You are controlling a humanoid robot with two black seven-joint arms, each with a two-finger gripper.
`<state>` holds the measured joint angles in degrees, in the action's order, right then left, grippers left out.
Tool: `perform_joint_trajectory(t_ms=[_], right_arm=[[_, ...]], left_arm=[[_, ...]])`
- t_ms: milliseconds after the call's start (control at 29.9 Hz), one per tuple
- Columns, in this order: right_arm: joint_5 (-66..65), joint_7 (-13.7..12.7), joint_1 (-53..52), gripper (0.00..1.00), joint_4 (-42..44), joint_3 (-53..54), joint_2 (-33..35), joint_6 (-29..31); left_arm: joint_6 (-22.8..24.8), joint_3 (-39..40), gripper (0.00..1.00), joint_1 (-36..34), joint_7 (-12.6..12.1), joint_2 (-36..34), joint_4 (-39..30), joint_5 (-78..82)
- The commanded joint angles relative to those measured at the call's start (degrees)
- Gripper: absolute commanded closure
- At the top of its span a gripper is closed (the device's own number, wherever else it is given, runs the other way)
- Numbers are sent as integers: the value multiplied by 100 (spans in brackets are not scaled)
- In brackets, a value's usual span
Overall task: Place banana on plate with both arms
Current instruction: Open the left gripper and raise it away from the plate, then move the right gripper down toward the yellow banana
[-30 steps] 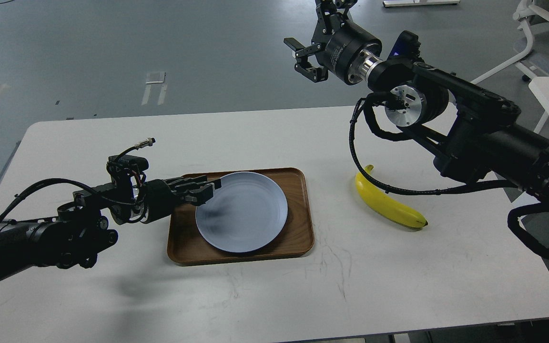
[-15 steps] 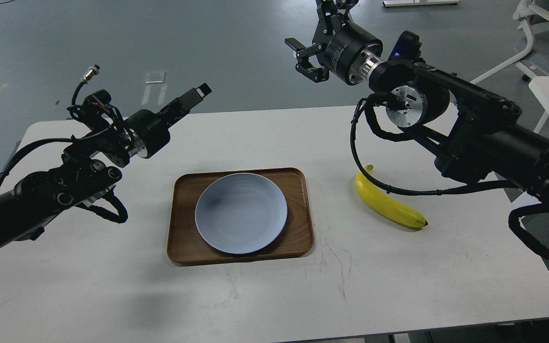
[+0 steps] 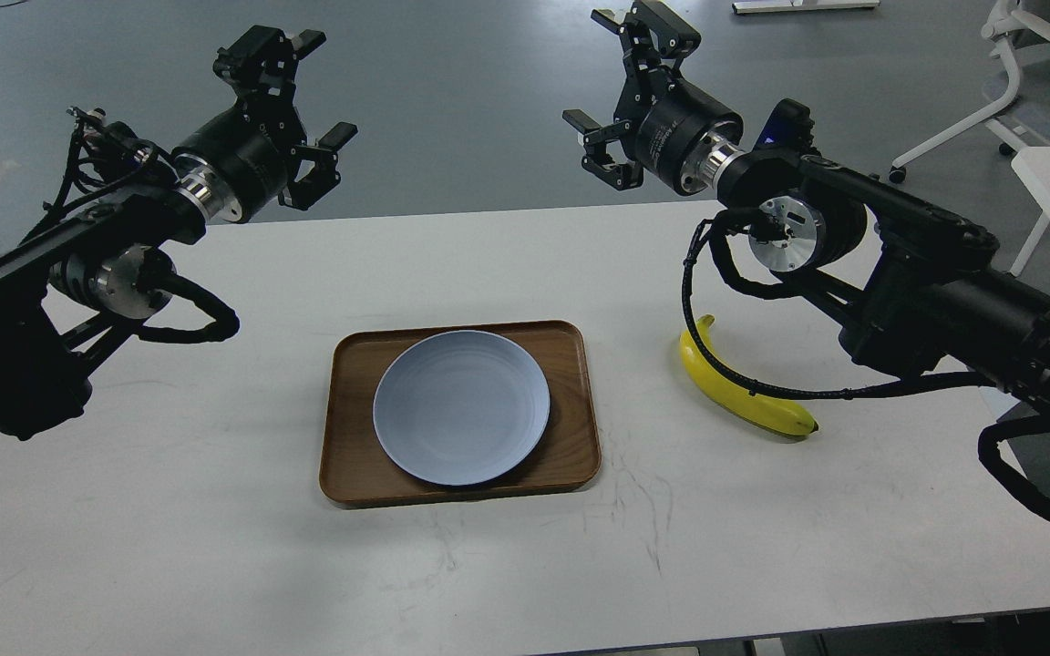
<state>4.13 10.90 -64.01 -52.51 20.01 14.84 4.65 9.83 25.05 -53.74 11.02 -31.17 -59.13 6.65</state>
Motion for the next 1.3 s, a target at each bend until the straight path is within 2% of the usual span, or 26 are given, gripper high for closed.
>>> perform_joint_trajectory(t_ms=[0, 234, 334, 368, 401, 468, 502, 569, 669, 769, 936, 1037, 1104, 1171, 1271], right_arm=[[0, -9, 2, 0, 13, -14, -25, 0], [-254, 52, 2, 0, -40, -76, 72, -201], [-1263, 219, -15, 0, -303, -111, 545, -553], [-1840, 385, 2, 0, -538, -128, 773, -684], [-1846, 386, 2, 0, -541, -129, 775, -685], [-3000, 789, 11, 0, -847, -600, 1169, -1017], [-3258, 878, 11, 0, -892, -734, 1249, -1150], [-4266, 1106, 20, 0, -954, -1260, 1529, -1754], [-5278, 1168, 46, 0, -963, -1831, 1776, -2300], [-5713, 1169, 64, 0, -963, -2333, 2074, -2662], [-5634, 1169, 326, 0, -997, -2423, 2444, -2671], [-5616, 1177, 529, 0, -1540, -2292, 2812, -2759], [-5625, 1221, 538, 0, -1805, -2203, 3146, -2742], [-5686, 1388, 521, 0, -2096, -2185, 3463, -2733], [-5704, 1397, 547, 0, -2070, -2212, 3464, -2733]], left_arm=[[-16, 263, 2, 223, -302, -47, -142, -41], [-16, 492, 2, 505, -302, -56, -151, -41], [10, 492, 2, 505, -293, -134, -151, -32], [11, 492, 2, 505, -285, -170, -151, -24], [11, 492, 2, 505, -285, -170, -151, -23], [2, 483, 2, 505, -267, -188, -151, -23], [2, 483, 2, 505, -258, -188, -151, -23], [-16, 475, 2, 505, -232, -188, -151, 20], [-7, 483, 2, 505, -267, -188, -151, 20], [-33, 475, 2, 505, -302, -179, -151, 12], [-34, 483, 2, 505, -294, -196, -151, -23], [-33, 483, 2, 514, -285, -205, -151, -23], [-33, 483, 2, 514, -293, -223, -143, -23], [-25, 475, 2, 531, -285, -266, -142, -15], [-33, 475, 2, 567, -267, -275, -142, 20]])
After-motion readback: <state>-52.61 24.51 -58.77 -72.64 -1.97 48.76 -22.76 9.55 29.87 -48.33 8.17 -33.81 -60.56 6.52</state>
